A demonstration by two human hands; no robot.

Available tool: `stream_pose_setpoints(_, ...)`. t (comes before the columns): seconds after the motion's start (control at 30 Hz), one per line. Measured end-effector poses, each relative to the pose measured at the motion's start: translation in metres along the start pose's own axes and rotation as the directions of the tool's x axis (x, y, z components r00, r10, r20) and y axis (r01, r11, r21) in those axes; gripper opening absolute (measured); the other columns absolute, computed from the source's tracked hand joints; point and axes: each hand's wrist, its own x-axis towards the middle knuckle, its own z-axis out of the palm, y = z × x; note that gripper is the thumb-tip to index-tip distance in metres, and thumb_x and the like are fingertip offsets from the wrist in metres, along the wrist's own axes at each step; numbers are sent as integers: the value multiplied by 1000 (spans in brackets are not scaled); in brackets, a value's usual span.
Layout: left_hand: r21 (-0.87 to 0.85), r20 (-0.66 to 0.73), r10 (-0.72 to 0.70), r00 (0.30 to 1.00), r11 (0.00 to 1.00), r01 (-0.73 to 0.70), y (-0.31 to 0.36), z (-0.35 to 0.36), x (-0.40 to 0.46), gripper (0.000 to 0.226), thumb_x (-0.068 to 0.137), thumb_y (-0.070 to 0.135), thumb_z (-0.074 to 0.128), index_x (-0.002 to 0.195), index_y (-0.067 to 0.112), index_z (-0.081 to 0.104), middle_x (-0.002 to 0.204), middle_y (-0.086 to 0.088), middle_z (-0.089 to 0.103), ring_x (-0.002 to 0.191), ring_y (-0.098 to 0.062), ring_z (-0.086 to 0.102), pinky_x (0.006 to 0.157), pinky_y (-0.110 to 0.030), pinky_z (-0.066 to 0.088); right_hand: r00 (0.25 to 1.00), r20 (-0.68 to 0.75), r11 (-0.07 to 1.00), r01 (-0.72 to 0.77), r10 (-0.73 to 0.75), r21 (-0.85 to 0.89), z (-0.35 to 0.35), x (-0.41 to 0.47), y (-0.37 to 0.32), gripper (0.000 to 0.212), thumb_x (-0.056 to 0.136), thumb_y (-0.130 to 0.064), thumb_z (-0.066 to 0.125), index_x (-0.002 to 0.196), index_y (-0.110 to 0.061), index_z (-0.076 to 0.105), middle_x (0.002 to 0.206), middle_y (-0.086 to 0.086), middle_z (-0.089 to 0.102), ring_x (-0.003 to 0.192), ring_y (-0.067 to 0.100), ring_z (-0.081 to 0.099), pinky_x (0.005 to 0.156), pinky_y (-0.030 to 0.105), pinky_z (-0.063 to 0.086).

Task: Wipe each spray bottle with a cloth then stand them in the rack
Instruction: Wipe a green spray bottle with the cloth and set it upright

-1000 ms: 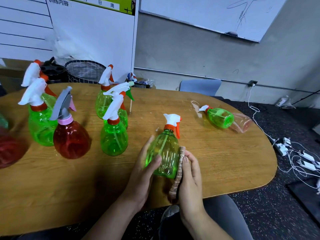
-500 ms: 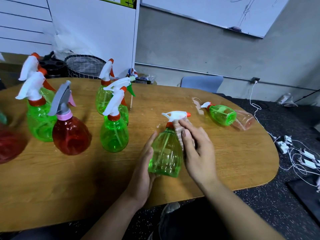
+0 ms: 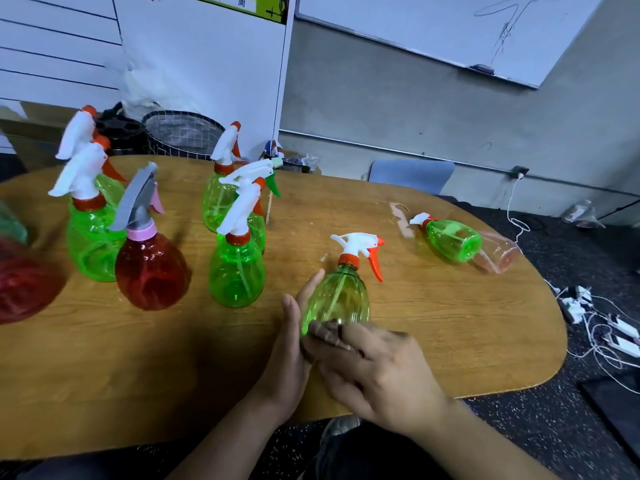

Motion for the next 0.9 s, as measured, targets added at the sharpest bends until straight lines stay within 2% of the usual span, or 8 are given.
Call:
stream_pose_setpoints(0.1,8,-6,-1,1000,1000,1,-1,0,-1,80,93,79,28,161,39,39,152,-5,62,142,-25,58,109,-38,52,999,-38,999,34,-34,5,-12,8,7,30,106,-31,55,127,-26,75,105,-7,67,81,10,63,55,28,53)
stream_pose_setpoints(0.2,2,-31,2,1000,1000,-2,-3,0,0,82,91,82,33,160,38,44,158,2,56,147,-23,52,114,-48,50,934,-192,953,-288,301,91,-17,29,25,31,103,-36,56,128,-30,73,89,-12,48,68,0,45,51,24,42)
stream_pose_setpoints(0.3,-28,-42,-7,999,1000,6,-4,-1,0,80,88,82,34,155,40,50,158,7,56,148,-18,51,118,-52,45,849,-121,858,-505,514,96,-5,44,36,36,103,-47,50,130,-38,72,85,-13,47,66,10,58,56,29,43)
stream_pose_setpoints(0.4,-20,-37,-12,999,1000,11,-3,-1,-1,85,91,79,32,160,32,43,159,3,55,149,-19,50,123,-51,40,884,-72,887,-457,461,68,3,41,24,37,102,-49,47,126,-38,74,87,-16,43,67,12,61,55,25,40)
stream_pose_setpoints(0.57,-16,-25,-25,999,1000,25,-5,-1,0,83,92,77,27,160,32,42,155,-1,60,146,-19,54,117,-38,48,966,-113,972,-229,233,43,-1,19,8,29,100,-35,59,123,-30,76,93,-5,57,70,12,61,49,30,51)
stream_pose_setpoints(0.77,-25,-25,-23,999,999,22,-3,0,-2,82,94,80,24,160,35,42,153,-7,62,144,-26,56,120,-48,40,989,15,987,147,-148,64,-6,-2,7,27,100,-24,65,125,-23,75,113,-6,67,87,14,67,59,31,57)
stream_pose_setpoints(0.83,1,-13,-6,1000,1000,6,-1,0,-4,89,90,89,35,161,37,42,156,-5,58,146,-25,53,120,-47,42,992,-30,989,128,-126,73,-8,2,14,26,102,-24,61,126,-23,71,109,-9,62,79,7,60,58,26,55)
stream_pose_setpoints(0.9,-2,-11,-2,1000,1000,2,1,2,-5,97,83,94,45,162,36,40,159,-1,56,148,-22,51,118,-45,45,983,-146,988,-98,115,117,-10,13,25,27,101,-25,60,126,-26,71,95,-11,53,72,-1,48,53,24,49)
